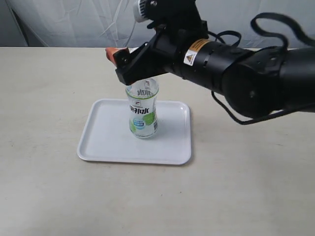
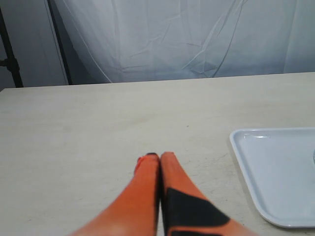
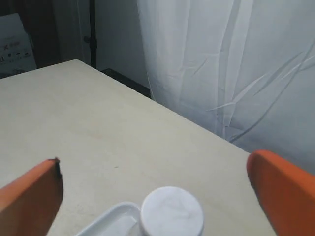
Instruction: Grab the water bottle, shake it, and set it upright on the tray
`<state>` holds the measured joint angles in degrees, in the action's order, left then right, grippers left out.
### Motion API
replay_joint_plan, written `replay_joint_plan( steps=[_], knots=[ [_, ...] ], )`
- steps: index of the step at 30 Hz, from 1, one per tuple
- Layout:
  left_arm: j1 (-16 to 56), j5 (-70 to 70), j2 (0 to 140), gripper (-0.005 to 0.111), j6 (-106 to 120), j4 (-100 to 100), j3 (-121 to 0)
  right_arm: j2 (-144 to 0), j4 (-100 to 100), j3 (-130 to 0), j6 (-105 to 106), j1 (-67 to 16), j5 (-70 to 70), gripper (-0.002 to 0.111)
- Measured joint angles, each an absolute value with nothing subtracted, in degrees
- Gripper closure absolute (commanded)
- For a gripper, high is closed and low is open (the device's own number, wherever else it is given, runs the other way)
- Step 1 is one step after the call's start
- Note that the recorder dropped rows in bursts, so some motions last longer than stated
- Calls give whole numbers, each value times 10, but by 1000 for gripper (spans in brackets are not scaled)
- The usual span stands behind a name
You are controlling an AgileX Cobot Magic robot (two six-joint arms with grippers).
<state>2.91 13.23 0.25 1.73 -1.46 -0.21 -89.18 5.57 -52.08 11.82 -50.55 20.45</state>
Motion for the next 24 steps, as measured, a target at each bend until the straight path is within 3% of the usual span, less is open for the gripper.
replay_joint_plan(
  steps=[4, 6, 9, 12, 13, 24],
  knots=[
    [29, 132, 3, 106, 17, -15, -2, -841, 56, -521, 129, -506, 147, 5],
    [29, 132, 3, 106, 17, -15, -2, -819, 56, -521, 130, -506, 114, 13],
    [29, 132, 3, 106, 17, -15, -2, -792, 65, -521, 131, -506, 71, 47],
    [29, 132, 3, 106, 17, -15, -2, -770, 73, -521, 131, -506, 35, 102],
    [29, 132, 3, 106, 17, -15, -2, -764, 75, -521, 131, -506, 23, 107],
    [29, 132, 3, 106, 17, -15, -2, -693, 82, -521, 132, -506, -113, 106]
  ],
)
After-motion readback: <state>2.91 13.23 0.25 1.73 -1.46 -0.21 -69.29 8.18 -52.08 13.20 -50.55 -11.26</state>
